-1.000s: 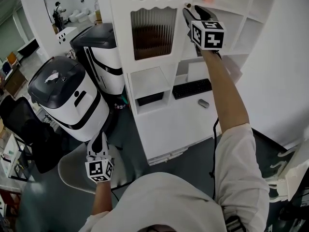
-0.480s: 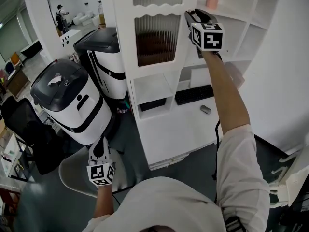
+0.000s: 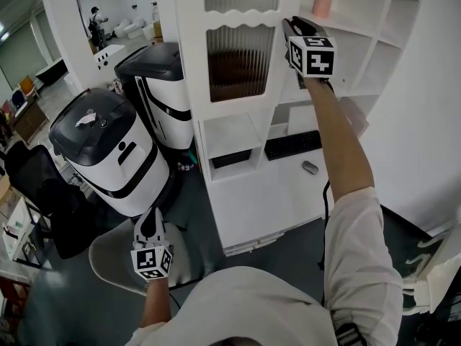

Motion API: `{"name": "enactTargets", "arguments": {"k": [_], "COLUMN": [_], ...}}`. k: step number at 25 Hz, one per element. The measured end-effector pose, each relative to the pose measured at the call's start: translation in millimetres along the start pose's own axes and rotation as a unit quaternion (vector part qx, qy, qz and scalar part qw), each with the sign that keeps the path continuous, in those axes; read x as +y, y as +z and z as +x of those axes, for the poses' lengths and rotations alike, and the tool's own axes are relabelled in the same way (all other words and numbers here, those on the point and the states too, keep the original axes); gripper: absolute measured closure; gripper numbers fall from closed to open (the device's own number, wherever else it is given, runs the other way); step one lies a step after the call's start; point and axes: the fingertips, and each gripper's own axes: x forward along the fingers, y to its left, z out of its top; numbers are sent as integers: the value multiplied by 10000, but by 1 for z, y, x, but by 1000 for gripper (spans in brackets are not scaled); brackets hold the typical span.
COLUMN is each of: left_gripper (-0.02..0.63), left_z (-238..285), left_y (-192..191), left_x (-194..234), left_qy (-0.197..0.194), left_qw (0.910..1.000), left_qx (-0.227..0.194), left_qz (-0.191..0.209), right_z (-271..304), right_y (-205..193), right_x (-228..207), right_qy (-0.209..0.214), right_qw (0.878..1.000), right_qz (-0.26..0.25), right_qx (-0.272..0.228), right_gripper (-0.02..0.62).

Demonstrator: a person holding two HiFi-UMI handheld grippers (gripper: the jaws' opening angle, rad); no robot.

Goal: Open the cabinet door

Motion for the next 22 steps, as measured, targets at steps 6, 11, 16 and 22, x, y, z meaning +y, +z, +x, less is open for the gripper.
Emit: {"name": "enactTargets", "arguments": {"k": [6, 11, 16, 22], "left_gripper": [607, 607, 607, 607], "left_z": [3, 4, 6, 10], "left_y": [-1, 4, 4, 5], "left_x": [-3, -8, -10, -16], "left_qy": [-41, -113, -173, -284], "left_qw": [10000, 9999, 9998, 9996], "left_qx": [6, -38, -38, -50], "left_qz": [-13, -8, -21, -42], "right_z": [1, -7, -16, -30], "right_y": [0, 2, 7, 12], "right_x": [0, 2, 4, 5], "right_qy": [40, 43, -2, -73], "right_qw": [9998, 9997, 9996, 9994], "right_qz": [-200, -247, -278, -351], "right_qx": [38, 13, -16, -26], "right_gripper": [505, 506, 506, 506]}}
